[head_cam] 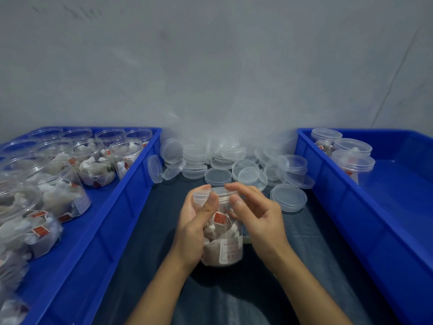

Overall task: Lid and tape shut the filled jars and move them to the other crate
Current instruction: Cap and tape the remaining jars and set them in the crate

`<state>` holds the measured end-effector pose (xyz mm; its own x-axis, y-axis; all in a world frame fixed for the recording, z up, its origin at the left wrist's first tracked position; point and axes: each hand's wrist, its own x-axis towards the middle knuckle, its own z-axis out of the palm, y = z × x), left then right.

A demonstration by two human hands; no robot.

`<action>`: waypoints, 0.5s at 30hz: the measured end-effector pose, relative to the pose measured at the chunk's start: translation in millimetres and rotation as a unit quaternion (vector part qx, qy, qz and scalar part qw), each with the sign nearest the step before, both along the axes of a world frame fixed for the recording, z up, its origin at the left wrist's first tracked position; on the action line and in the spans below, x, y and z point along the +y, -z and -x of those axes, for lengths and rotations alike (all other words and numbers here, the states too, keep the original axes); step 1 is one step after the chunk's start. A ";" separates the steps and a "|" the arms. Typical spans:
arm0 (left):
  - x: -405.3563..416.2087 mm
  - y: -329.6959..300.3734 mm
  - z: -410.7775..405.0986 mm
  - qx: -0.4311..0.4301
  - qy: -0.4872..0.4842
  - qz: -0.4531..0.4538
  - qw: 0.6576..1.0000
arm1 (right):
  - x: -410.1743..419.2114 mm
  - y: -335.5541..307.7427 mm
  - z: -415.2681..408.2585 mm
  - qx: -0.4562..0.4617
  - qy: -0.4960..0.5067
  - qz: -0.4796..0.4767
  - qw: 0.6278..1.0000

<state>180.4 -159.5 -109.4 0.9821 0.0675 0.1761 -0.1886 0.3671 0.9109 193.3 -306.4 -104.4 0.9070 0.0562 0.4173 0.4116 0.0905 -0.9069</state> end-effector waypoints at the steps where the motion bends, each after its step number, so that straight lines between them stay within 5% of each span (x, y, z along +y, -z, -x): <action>1: 0.3 0.5 -0.1 0.001 0.000 -0.004 1.000 | 0.8 -0.3 -0.3 0.002 0.006 -0.001 1.000; 15: 4.1 10.0 -7.8 -0.032 -0.047 -0.080 0.995 | -16.4 -18.9 3.4 0.060 0.013 0.045 0.997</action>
